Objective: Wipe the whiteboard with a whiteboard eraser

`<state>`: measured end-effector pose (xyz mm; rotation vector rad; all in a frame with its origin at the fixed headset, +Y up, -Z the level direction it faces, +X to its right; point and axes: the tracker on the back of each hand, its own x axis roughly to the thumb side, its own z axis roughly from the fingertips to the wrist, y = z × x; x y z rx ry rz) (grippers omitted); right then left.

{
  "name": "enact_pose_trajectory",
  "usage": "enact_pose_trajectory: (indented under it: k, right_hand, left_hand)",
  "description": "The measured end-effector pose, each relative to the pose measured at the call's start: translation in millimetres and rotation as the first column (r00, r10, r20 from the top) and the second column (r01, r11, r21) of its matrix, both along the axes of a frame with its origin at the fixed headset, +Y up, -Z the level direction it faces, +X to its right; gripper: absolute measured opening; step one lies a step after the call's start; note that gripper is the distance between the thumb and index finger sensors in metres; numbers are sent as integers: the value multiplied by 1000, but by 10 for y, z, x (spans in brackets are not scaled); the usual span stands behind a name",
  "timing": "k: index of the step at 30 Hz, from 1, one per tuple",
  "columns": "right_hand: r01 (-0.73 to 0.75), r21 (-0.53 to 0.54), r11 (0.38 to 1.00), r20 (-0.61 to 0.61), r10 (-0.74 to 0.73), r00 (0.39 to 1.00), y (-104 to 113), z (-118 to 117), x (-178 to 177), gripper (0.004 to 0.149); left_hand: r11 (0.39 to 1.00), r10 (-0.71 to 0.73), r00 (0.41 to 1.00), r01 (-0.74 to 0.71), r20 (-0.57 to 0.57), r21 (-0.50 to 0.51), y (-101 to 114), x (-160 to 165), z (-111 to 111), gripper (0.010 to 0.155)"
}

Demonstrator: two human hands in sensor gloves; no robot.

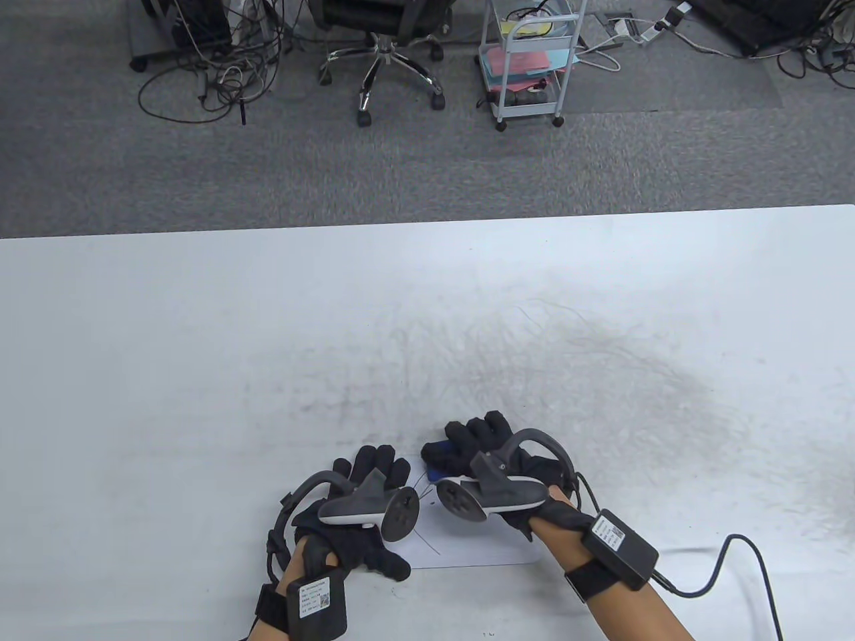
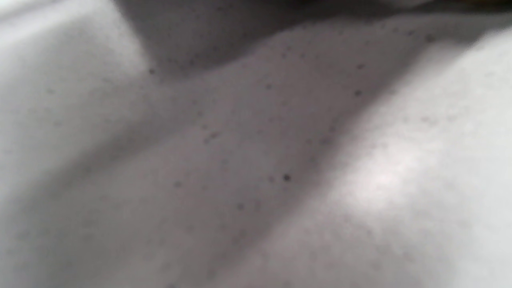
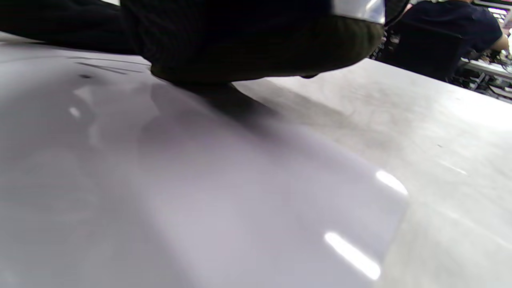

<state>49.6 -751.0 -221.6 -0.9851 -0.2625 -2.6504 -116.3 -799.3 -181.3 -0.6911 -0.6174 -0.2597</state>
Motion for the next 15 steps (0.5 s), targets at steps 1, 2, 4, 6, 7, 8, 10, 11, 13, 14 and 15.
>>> enact_pose_trajectory:
  k: [1, 2, 4, 6, 7, 8, 10, 11, 13, 14, 15]
  right_hand:
    - [5, -12, 1000, 8, -5, 1000, 1, -34, -7, 59]
    - [9, -17, 1000, 2, -9, 1000, 3, -48, -14, 59]
    - [4, 2, 1000, -9, -4, 1000, 5, -28, -11, 58]
    - [13, 23, 1000, -24, -13, 1000, -3, 19, 0, 58]
    - [13, 37, 999, -32, -12, 999, -5, 48, 3, 58]
    - [6, 57, 998, -56, -3, 998, -3, 101, -1, 59]
    - [-15, 84, 996, -109, 24, 994, 5, 235, -10, 59]
    - [-19, 91, 996, -135, 31, 990, 7, 324, -11, 59]
    - [-18, 90, 996, -183, 34, 983, 6, 521, 2, 59]
    - [-20, 94, 995, -211, 39, 977, 6, 650, 17, 59]
    - [-21, 98, 995, -233, 43, 971, 8, 737, 29, 59]
  left_hand:
    - [1000, 0, 1000, 0, 0, -1, 0, 0, 0, 133]
    - [1000, 1, 1000, -1, -1, -1, -1, -1, -1, 133]
    - [1000, 1, 1000, -1, -1, -3, -1, -2, -1, 133]
    - [1000, 1, 1000, -1, -2, -2, -1, -2, -1, 133]
    - [1000, 1, 1000, -1, -2, -2, -2, -2, -2, 133]
    - [1000, 0, 1000, 0, -3, -2, -2, -3, -2, 133]
    - [1000, 0, 1000, 0, -4, 0, 0, -6, -1, 133]
    - [1000, 1, 1000, -1, -6, 0, -1, -7, -1, 133]
    - [1000, -1, 1000, 1, -6, 0, -1, -5, -1, 133]
    - [1000, -2, 1000, 2, -7, 0, 0, -6, -1, 133]
    - [1000, -2, 1000, 2, -7, 0, 0, -6, -1, 133]
